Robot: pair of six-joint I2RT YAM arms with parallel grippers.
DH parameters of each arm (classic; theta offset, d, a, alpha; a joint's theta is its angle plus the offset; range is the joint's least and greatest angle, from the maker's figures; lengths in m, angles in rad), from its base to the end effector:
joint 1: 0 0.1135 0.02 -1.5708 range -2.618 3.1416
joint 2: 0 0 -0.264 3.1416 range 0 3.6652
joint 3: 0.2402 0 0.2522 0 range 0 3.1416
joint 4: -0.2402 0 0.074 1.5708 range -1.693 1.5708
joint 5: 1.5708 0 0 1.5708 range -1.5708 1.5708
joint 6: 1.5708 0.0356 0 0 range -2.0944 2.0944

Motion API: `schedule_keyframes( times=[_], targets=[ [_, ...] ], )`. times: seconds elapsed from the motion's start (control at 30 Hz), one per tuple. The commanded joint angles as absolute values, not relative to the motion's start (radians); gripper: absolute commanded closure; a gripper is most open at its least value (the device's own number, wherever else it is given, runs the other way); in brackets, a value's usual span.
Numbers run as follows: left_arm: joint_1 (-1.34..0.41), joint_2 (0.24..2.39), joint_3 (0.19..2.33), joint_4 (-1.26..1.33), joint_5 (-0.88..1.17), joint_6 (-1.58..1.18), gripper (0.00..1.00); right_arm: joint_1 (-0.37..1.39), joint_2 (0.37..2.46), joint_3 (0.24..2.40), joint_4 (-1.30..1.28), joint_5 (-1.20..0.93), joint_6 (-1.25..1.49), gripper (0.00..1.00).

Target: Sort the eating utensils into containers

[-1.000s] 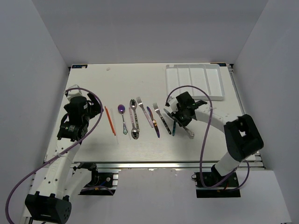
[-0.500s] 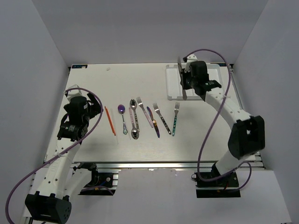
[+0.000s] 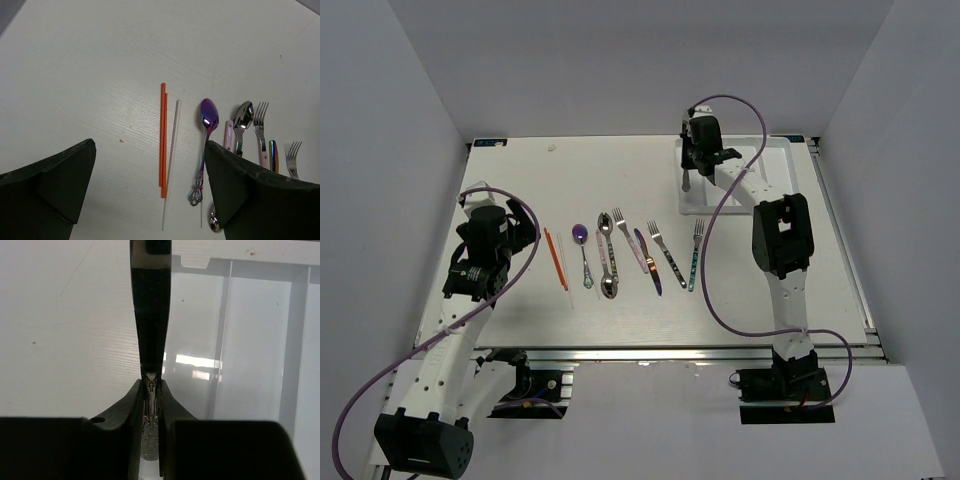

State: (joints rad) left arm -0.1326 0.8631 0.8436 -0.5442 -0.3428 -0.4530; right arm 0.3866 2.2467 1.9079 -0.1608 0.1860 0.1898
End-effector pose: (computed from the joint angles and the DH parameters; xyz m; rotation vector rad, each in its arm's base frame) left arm 0.1853 -0.0126 0.3119 -0.5298 2.0302 0.0140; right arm 0.4950 0.1944 0.2424 -0.0890 2.0631 0.1634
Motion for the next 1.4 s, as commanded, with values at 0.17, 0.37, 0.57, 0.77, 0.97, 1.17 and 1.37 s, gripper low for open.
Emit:
schedule_keyframes(
  times=[0.17,0.37,0.57,0.77,0.97,1.17,1.37],
  targets=[
    [-0.106,0.879,0.841,-0.522,-0.311,-0.448,0.02,0.385,2.260,1.934,-0.121,0.245,0.144,1.00],
    [-0.103,0.887,0.841,-0.523,-0.310,-0.448,0.02,0.376,2.250,1.907,-0.156,0.219,0.166,0.98],
    [-0.100,0.885,0.841,-0.526,-0.322,-0.449,0.02,0.373,2.240,1.893,-0.192,0.206,0.178,0.88],
    [-0.098,0.887,0.839,-0.529,-0.331,-0.449,0.02,0.373,2.206,1.905,-0.232,0.195,0.172,0.21],
    [-0.094,0.881,0.836,-0.526,-0.330,-0.449,0.02,0.390,2.140,1.931,-0.287,0.207,0.172,0.11],
    [-0.081,0.893,0.841,-0.531,-0.328,-0.451,0.02,0.535,1.955,1.748,-0.220,0.227,0.164,0.11],
    [-0.080,0.896,0.838,-0.531,-0.322,-0.451,0.02,0.673,1.834,1.451,-0.061,0.188,0.270,0.13]
  ],
)
